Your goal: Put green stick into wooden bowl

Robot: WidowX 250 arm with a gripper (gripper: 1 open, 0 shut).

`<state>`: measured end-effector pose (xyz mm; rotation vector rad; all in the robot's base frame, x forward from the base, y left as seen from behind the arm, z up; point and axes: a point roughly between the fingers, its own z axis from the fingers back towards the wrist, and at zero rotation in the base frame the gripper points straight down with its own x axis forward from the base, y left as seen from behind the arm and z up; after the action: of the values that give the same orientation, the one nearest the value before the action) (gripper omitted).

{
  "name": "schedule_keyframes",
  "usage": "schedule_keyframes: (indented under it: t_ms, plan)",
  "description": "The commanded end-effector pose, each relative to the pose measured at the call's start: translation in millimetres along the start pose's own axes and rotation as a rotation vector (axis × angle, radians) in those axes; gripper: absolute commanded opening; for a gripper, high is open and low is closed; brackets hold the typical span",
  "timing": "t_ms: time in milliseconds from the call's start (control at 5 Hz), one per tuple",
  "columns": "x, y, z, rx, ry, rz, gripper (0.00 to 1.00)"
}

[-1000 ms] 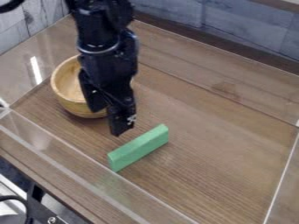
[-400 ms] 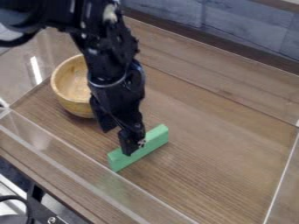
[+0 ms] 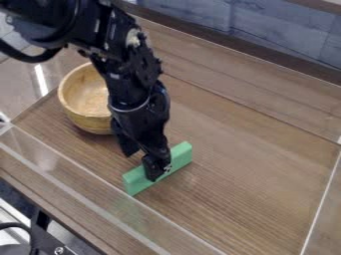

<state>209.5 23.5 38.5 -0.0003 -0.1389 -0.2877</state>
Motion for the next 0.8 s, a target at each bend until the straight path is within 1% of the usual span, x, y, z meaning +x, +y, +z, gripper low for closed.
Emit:
schedule_keyframes:
  t_ms: [0,400,600]
  plan:
    - [4.8,4.9,-3.9,0.002,-0.021,0.015,1.00]
    - [0.9,9.0,-10.2,-0.022,-0.039,-0.061,1.00]
    - [-0.7,8.8,-14.1,-0.032,-0.044,-0.086,1.00]
